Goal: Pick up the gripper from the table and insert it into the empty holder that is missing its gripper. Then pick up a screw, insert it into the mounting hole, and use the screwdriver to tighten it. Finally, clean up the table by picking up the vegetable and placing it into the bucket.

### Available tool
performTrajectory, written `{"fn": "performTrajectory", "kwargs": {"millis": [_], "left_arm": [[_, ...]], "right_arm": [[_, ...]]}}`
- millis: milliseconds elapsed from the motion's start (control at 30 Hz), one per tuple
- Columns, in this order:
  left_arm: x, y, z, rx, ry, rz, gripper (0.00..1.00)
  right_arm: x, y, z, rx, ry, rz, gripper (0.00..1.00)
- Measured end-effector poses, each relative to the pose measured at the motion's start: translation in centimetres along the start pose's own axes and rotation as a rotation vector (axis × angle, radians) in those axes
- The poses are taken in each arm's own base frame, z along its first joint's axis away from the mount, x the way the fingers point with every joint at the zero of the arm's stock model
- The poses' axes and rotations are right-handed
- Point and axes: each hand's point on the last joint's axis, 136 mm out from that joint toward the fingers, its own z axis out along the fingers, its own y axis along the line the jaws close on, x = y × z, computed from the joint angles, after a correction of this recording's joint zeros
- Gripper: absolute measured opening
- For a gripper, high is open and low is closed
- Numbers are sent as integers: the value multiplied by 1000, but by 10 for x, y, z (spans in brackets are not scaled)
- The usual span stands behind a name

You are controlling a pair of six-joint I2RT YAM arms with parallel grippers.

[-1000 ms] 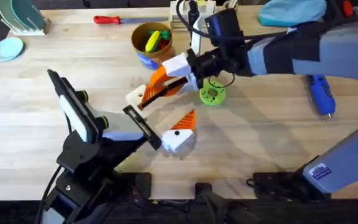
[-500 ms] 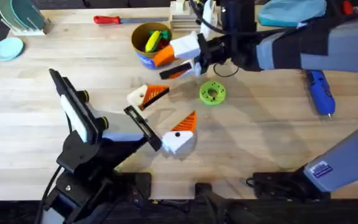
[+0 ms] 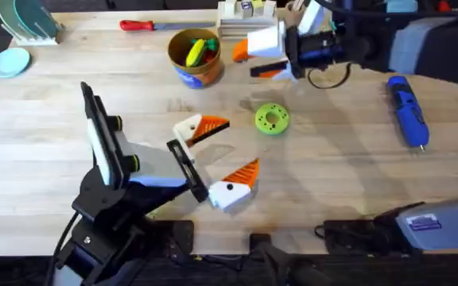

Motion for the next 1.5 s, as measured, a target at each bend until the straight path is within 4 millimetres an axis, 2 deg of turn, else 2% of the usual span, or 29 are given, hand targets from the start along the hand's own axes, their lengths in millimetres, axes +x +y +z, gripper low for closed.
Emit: {"fn": "performTrajectory", "kwargs": {"millis": [100, 233, 400, 500, 567, 733, 967, 1167, 1267, 1433, 1500], "left_arm": [[1, -5, 0, 28, 4, 0, 992], [1, -8, 0, 48, 6, 0, 993], [1, -10, 0, 58, 7, 0, 993], [1, -11, 0, 65, 8, 0, 993], [1, -11, 0, 66, 8, 0, 993], [1, -11, 0, 66, 8, 0, 993], [1, -11, 0, 66, 8, 0, 993], [1, -11, 0, 66, 8, 0, 993], [1, -11, 0, 66, 8, 0, 992], [1, -11, 0, 66, 8, 0, 993], [1, -11, 0, 66, 8, 0, 993]], "right_arm": [[19, -13, -16, 181, 25, -56, 915], [42, -15, -34, 403, 80, -223, 916], [83, -25, -44, 622, 256, -386, 912], [98, -37, -45, 697, 343, -433, 787], [101, -43, -44, 727, 373, -457, 641], [106, -58, -40, 772, 421, -465, 475], [114, -74, -32, 799, 471, -441, 416], [122, -82, -26, 826, 515, -448, 295], [122, -88, -25, 844, 522, -449, 253], [114, -89, -22, 853, 492, -463, 236], [113, -90, -20, 853, 487, -467, 180]]}}
